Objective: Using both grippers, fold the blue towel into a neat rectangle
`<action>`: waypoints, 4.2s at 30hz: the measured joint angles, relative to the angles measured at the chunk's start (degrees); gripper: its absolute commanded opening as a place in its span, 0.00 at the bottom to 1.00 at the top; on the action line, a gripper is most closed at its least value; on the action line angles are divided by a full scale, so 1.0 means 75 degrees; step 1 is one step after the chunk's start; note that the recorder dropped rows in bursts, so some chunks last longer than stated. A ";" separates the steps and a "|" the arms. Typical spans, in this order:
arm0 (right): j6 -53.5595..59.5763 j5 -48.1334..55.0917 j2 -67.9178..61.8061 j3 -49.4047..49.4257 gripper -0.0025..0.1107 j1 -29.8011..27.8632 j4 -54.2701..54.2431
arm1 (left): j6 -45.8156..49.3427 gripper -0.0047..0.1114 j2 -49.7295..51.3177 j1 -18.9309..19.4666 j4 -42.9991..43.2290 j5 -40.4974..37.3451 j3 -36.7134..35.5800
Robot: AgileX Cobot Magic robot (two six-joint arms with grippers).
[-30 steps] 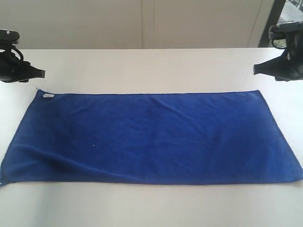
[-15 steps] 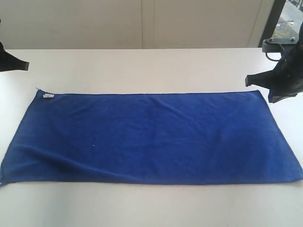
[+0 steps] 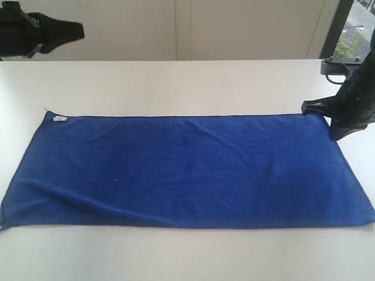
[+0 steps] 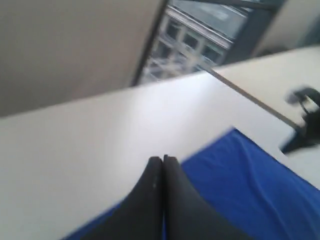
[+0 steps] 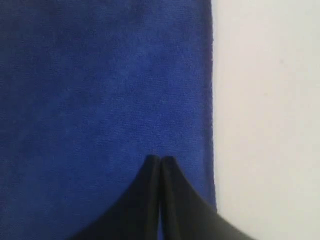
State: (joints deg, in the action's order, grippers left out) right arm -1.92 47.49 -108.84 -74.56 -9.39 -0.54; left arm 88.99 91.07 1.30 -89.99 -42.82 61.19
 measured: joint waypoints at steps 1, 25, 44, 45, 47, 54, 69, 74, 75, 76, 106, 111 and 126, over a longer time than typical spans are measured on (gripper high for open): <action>0.0000 0.0000 0.0038 0.0000 0.02 0.0000 0.0000 | -0.0152 0.04 0.0000 0.0000 0.0718 -0.0322 0.0000; 0.0535 -0.0746 0.1534 0.1595 0.02 0.0000 -0.0806 | -0.8657 0.04 -0.0017 -0.0492 0.9168 0.1061 -0.0235; 0.0674 -0.1555 0.2353 0.2549 0.02 0.0000 -0.1313 | -0.9632 0.04 0.0122 -0.0609 0.9979 0.2962 -0.2953; 0.0674 -0.1555 0.2353 0.2549 0.02 0.0000 -0.1313 | -0.9632 0.04 0.0141 -0.0609 1.0011 0.2976 -0.2953; 0.0674 -0.1571 0.2353 0.2549 0.02 0.0000 -0.1313 | -0.9632 0.04 0.0171 -0.0609 1.0073 0.2976 -0.2953; 0.0725 -0.1618 0.2353 0.2549 0.02 0.0000 -0.1324 | -0.9632 0.04 0.0238 -0.0621 1.0351 0.2794 -0.2924; 0.0737 -0.1634 0.2353 0.2549 0.02 0.0000 -0.1342 | -0.9632 0.04 0.0238 -0.0621 1.0934 0.2505 -0.2924; 0.0802 -0.1684 0.2353 0.2549 0.02 0.0000 -0.1342 | -0.9632 0.04 0.0238 -0.0639 1.0967 0.2410 -0.2830; 0.0820 -0.1715 0.2353 0.2549 0.02 0.0000 -0.1342 | -0.9632 0.04 0.0268 -0.0639 1.0986 0.2326 -0.2775; 0.0855 -0.1751 0.2353 0.2549 0.02 0.0000 -0.1342 | -0.9632 0.04 0.0289 -0.0639 1.1031 0.2223 -0.2714; 0.0929 -0.1834 0.2353 0.2549 0.02 0.0000 -0.1371 | -1.0046 0.04 -0.3080 -0.0639 1.1433 0.1150 -0.1878; 0.0929 -0.1834 0.2353 0.2549 0.02 0.0000 -0.1371 | -1.0427 0.04 -0.4536 -0.0639 1.1433 0.1119 -0.1937; 0.0929 -0.1834 0.2353 0.2549 0.02 0.0000 -0.1650 | -1.1435 0.04 -0.8392 -0.0639 1.1433 0.0192 -0.2666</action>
State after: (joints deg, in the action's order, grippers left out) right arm 5.05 33.74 -91.19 -55.44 -9.39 -12.92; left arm 3.23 28.13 -3.50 -4.24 -41.37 41.20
